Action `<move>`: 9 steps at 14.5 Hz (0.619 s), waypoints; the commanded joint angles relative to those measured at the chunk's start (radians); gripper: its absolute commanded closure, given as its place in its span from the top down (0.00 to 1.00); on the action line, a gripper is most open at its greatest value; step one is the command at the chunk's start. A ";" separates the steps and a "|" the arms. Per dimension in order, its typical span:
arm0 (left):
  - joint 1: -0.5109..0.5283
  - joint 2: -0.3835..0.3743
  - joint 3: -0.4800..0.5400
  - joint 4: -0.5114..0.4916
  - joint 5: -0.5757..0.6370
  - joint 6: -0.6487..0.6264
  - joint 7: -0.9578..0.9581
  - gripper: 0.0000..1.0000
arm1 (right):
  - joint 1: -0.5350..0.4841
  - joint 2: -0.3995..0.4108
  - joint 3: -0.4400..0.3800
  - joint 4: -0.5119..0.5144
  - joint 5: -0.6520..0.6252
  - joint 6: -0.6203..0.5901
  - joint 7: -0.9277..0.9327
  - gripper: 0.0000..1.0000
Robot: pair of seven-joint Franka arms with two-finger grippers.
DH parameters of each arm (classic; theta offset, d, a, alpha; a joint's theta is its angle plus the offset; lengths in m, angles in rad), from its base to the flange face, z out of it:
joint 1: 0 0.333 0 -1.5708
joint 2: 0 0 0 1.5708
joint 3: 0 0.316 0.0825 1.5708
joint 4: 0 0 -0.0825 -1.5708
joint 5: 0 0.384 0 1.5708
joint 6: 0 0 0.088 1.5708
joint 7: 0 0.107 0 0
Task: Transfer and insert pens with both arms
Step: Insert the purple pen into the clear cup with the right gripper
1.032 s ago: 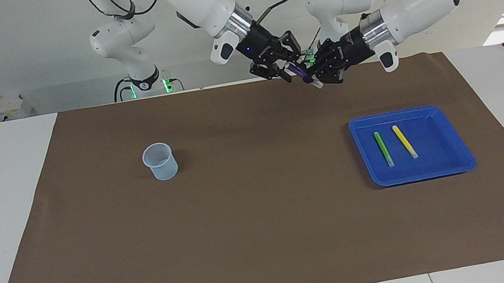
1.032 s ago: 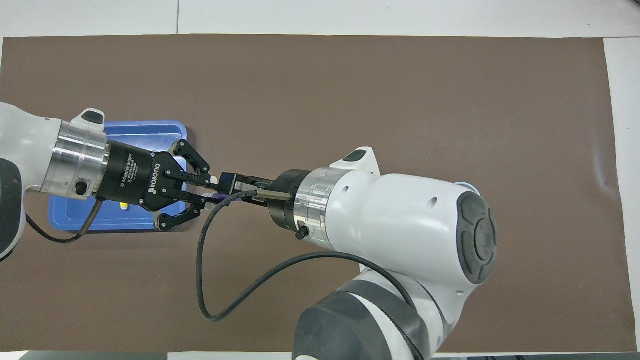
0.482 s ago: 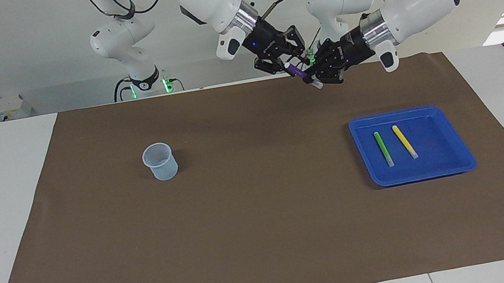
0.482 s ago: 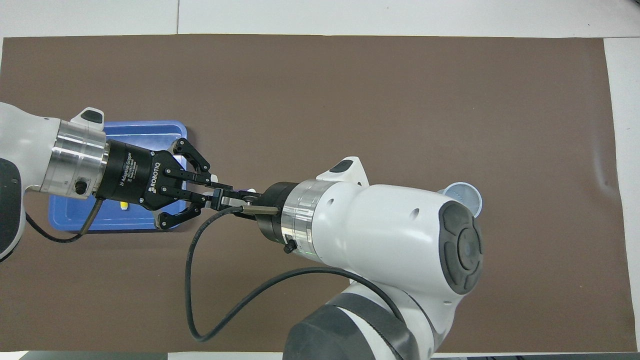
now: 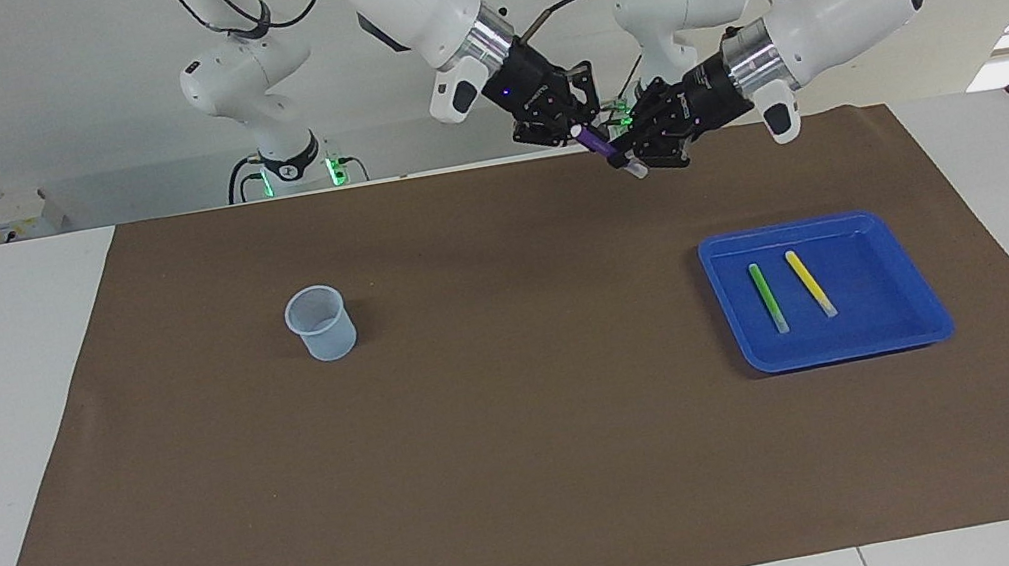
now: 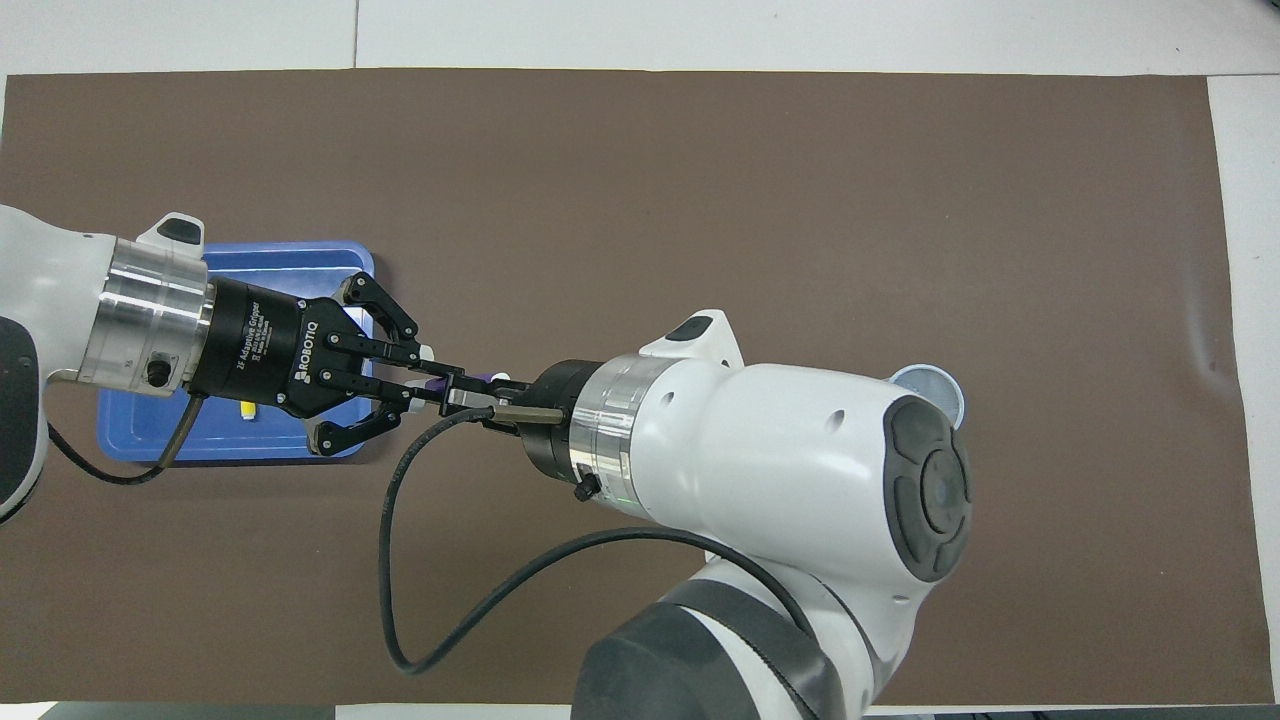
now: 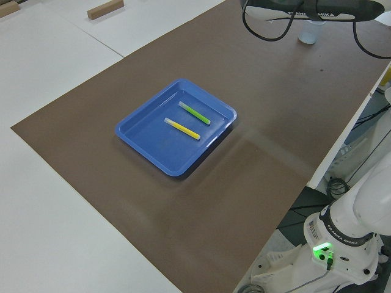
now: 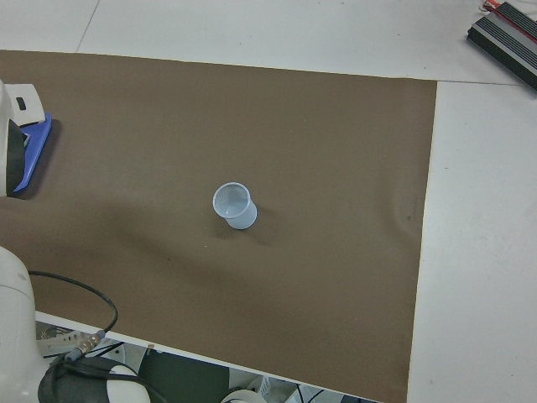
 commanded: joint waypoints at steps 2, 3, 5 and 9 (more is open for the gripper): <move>-0.002 -0.024 0.002 -0.028 -0.016 0.014 -0.008 0.00 | -0.023 -0.011 0.002 -0.004 -0.011 -0.004 -0.007 0.00; -0.002 -0.024 0.002 -0.028 -0.016 0.014 -0.008 0.00 | -0.025 -0.011 0.002 -0.004 -0.011 -0.004 -0.005 0.00; -0.002 -0.022 0.001 -0.025 -0.015 0.012 -0.002 0.00 | -0.026 -0.011 0.002 -0.004 -0.011 -0.004 -0.004 0.00; -0.008 -0.018 0.002 -0.016 -0.015 0.012 0.003 1.00 | -0.028 -0.010 0.002 -0.002 -0.013 -0.005 -0.004 0.00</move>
